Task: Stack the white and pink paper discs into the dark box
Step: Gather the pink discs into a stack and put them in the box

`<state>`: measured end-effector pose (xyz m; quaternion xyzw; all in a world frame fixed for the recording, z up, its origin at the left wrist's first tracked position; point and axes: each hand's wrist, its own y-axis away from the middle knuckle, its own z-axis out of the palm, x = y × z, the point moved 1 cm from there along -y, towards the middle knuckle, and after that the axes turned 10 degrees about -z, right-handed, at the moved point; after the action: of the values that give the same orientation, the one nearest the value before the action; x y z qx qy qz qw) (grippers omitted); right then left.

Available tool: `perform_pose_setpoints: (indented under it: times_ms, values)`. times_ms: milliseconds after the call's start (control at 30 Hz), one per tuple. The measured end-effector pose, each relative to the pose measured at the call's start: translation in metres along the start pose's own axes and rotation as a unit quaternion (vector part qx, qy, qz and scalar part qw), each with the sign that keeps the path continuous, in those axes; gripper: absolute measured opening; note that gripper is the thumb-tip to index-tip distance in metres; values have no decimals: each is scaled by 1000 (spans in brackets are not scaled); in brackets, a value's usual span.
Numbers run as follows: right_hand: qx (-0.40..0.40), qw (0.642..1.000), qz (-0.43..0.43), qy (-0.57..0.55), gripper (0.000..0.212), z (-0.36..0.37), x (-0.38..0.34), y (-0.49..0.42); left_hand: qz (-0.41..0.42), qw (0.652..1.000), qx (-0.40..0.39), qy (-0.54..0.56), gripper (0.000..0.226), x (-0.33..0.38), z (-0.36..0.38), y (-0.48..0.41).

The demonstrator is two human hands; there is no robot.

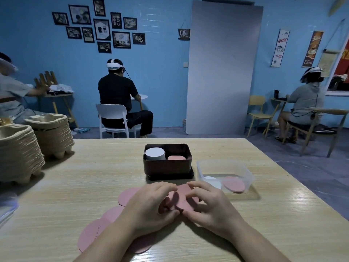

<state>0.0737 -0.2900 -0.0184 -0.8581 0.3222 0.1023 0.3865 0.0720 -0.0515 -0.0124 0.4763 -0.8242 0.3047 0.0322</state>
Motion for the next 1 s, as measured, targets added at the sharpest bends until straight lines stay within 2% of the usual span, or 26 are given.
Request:
perform_pose_setpoints:
  times_ms: [167,533,767,1000]
  values:
    - [47,998,24,18,32,-8,4,2,-35,998,-28,-39,55,0,1,0]
    - [29,999,44,-3,29,-2,9,2,-73,996,-52,-22,38,1,-1,-4]
    - [22,998,52,32,31,-3,8,1,-101,995,4,-10,28,1,-4,-3]
    - [-7,997,51,53,34,-3,4,1,-124,989,62,43,33,-5,-4,-2]
